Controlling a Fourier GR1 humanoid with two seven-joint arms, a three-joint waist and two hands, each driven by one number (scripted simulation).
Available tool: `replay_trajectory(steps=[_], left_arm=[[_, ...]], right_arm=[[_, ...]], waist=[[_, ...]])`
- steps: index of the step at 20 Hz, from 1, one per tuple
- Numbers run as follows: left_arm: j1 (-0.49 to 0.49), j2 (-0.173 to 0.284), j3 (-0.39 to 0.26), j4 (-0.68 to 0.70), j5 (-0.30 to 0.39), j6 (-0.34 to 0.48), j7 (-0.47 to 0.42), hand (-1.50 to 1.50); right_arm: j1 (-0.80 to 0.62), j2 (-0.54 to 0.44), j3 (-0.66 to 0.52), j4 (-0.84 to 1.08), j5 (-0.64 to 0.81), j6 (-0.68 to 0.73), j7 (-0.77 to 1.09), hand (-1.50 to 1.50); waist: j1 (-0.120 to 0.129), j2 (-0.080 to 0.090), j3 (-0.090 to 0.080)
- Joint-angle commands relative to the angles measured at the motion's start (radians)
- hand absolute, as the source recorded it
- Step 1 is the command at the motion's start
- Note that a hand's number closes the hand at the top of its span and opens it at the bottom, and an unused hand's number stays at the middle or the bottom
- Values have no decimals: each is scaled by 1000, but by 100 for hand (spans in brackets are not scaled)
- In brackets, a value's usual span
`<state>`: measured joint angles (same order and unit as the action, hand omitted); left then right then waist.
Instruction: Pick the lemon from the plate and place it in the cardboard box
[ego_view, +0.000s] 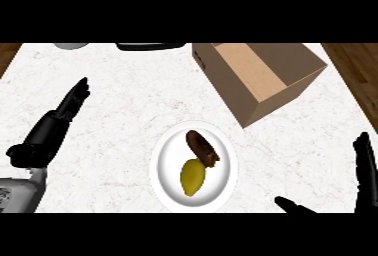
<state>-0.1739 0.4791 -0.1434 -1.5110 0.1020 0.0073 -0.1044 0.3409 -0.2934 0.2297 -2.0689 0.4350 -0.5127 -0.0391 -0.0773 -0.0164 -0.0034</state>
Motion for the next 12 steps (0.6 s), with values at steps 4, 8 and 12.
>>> replay_trajectory(steps=[4,8,12], left_arm=[[-16,-27,-37,-31,-25,-15,-3,0],[-40,-26,-35,-7,-33,-22,-5,0],[-55,-13,-36,-44,-27,-42,29,0]], right_arm=[[218,-11,206,-146,428,31,189,-150],[257,-49,287,-205,593,221,363,-150],[163,25,408,-256,739,438,580,-150]], waist=[[58,14,-1],[60,19,-4],[93,21,-3]])
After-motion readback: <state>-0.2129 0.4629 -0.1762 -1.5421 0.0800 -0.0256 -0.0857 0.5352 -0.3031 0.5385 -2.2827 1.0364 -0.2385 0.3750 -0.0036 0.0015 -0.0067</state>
